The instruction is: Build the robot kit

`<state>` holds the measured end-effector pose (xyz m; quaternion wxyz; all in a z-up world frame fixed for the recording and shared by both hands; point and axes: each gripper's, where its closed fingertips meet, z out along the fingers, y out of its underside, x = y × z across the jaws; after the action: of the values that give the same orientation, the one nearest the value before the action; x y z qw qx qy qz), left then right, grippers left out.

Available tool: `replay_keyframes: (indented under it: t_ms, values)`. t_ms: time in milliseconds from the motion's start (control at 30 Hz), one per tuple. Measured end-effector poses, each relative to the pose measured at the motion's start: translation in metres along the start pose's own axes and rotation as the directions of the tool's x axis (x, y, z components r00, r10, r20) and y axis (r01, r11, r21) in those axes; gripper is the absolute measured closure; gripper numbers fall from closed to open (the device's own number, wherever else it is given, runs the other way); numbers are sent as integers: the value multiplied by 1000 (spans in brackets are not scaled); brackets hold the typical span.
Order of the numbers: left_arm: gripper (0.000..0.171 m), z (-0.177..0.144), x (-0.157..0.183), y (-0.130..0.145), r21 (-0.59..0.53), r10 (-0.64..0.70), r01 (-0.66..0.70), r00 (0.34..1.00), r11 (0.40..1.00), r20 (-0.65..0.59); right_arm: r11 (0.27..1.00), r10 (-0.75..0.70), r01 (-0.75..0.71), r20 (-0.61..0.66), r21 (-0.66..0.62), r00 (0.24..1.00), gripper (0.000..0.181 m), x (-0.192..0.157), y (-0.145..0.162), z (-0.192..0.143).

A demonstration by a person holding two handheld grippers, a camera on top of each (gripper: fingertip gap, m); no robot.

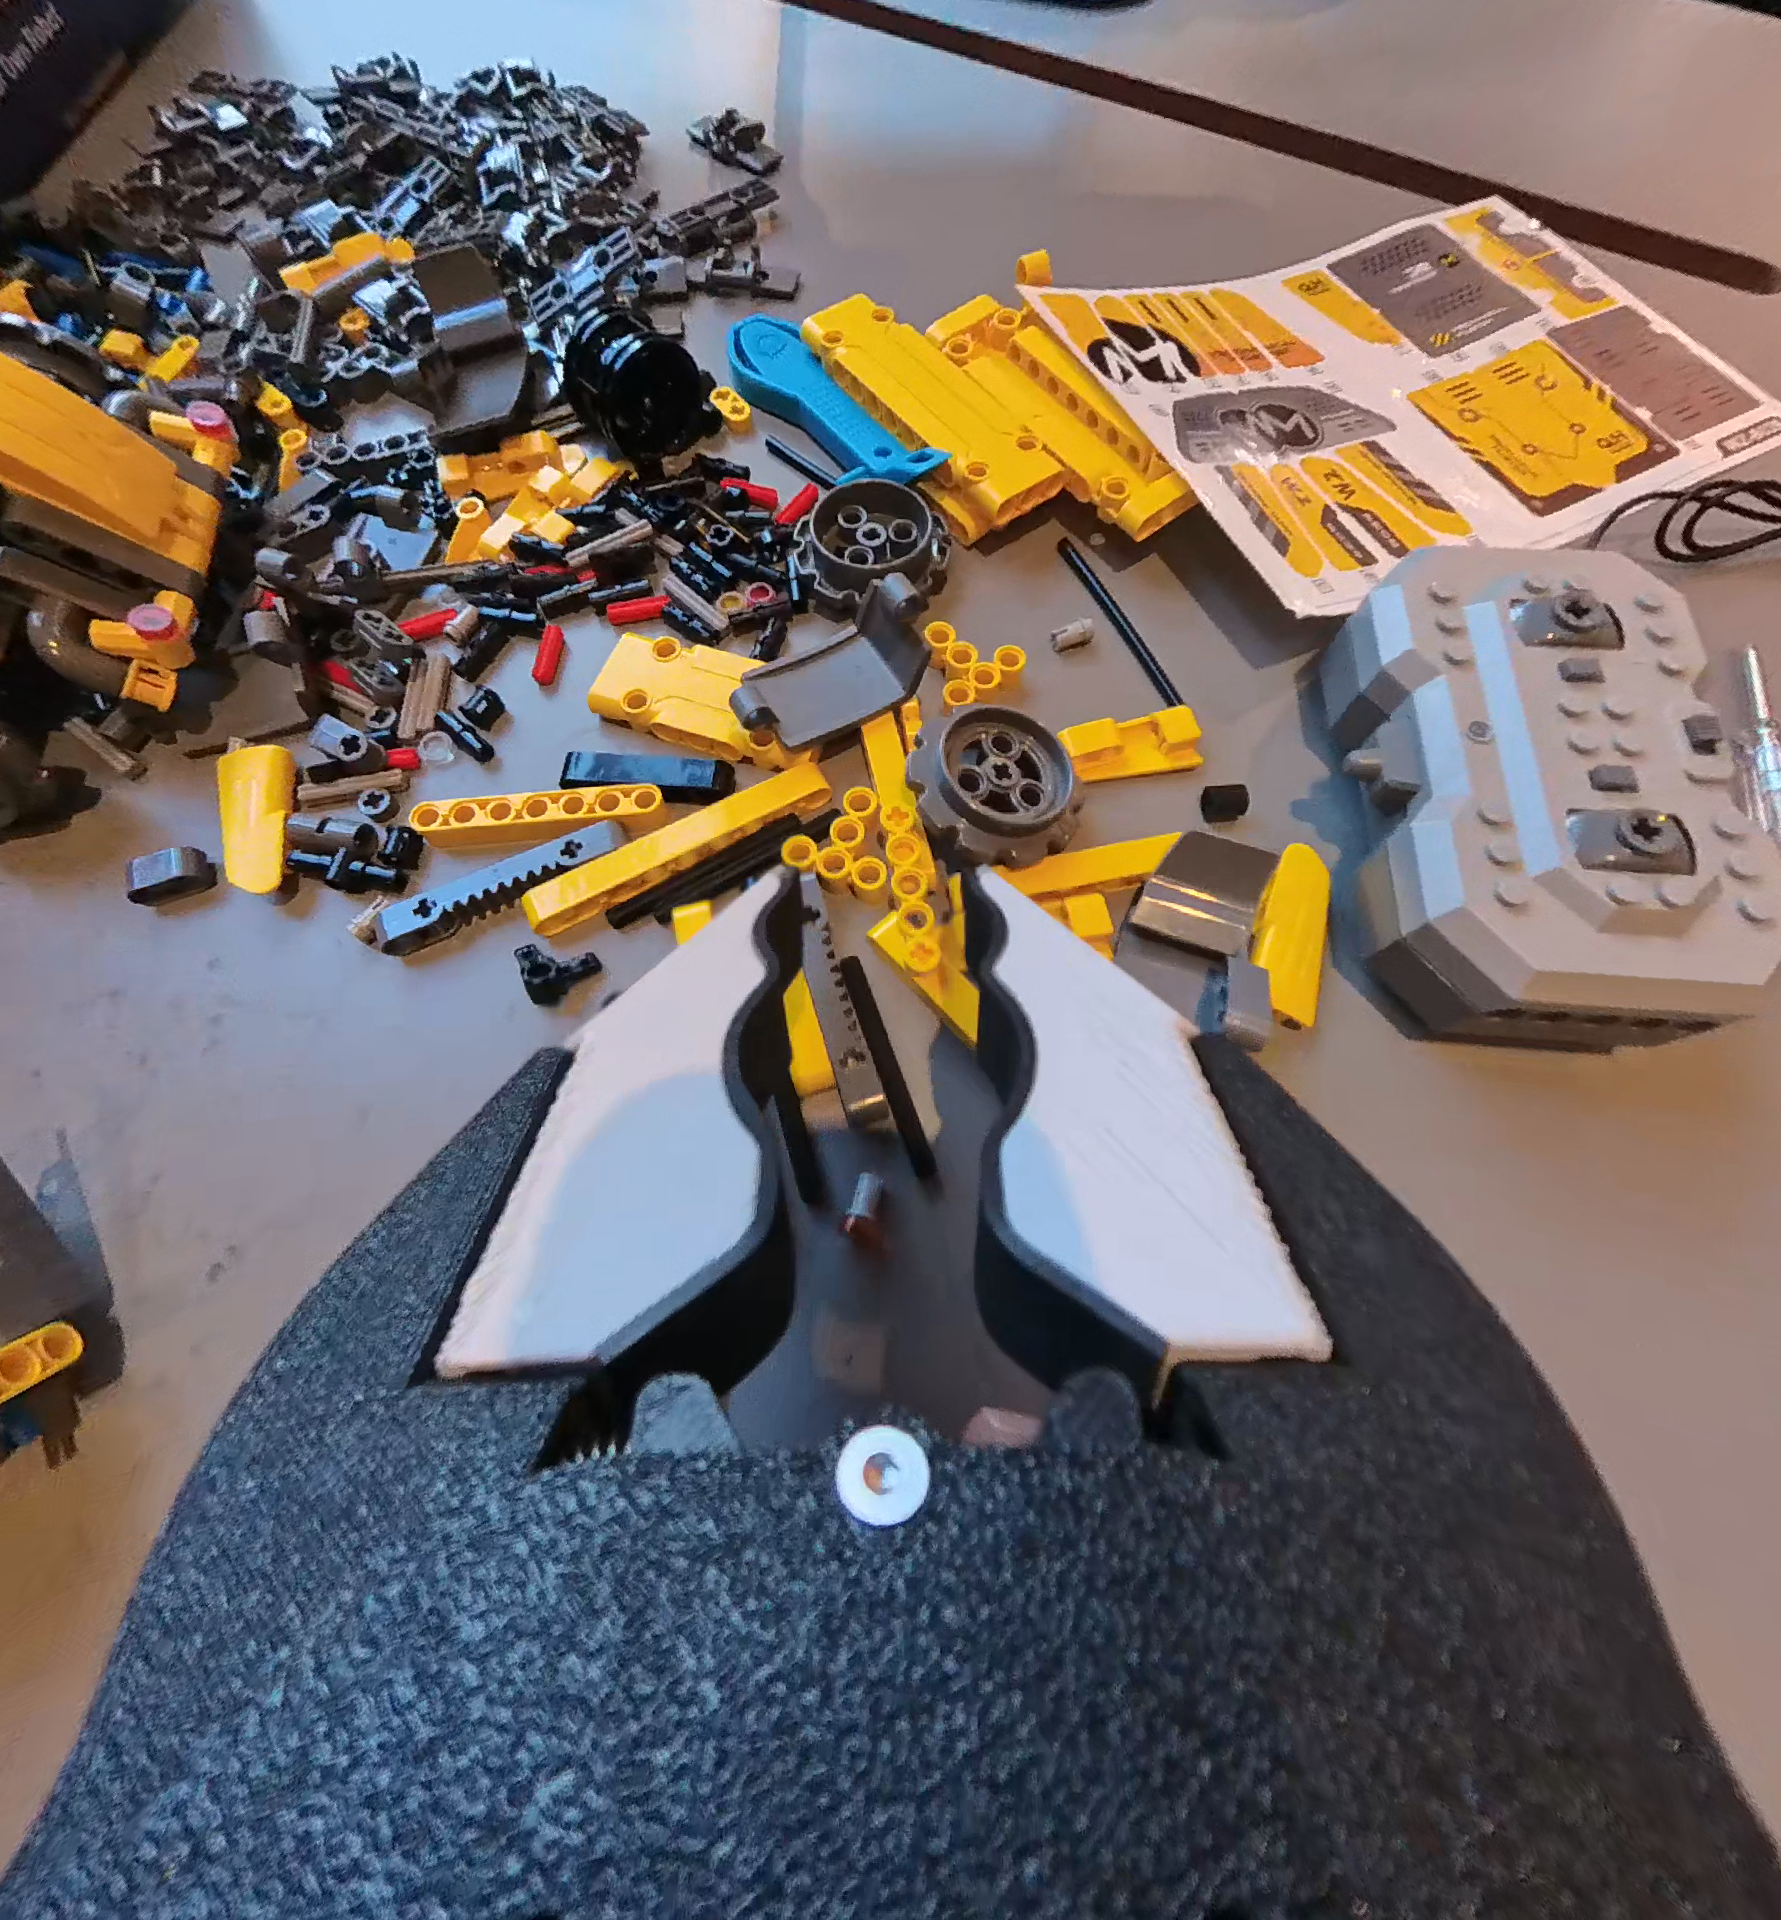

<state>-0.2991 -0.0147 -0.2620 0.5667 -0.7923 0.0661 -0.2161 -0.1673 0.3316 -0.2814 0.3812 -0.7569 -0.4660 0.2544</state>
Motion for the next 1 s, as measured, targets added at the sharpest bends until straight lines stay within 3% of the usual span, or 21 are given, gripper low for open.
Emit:
replay_keyframes:
  t_ms: [233,467,800,1000]
  values:
    - [157,6,4,3,-23,26,-26,1000,999,0,997,-58,59,25,-47,998,149,-3,5,4]
    - [157,8,4,3,-26,40,-40,999,999,9,986,-107,110,25,-123,994,161,6,11,9]
    - [157,6,4,3,-24,32,-32,999,999,2,990,-94,89,-45,-108,995,165,25,1,-7]
    - [157,6,3,3,-23,27,-27,1000,999,-1,978,-104,111,45,-178,994,163,15,5,0]
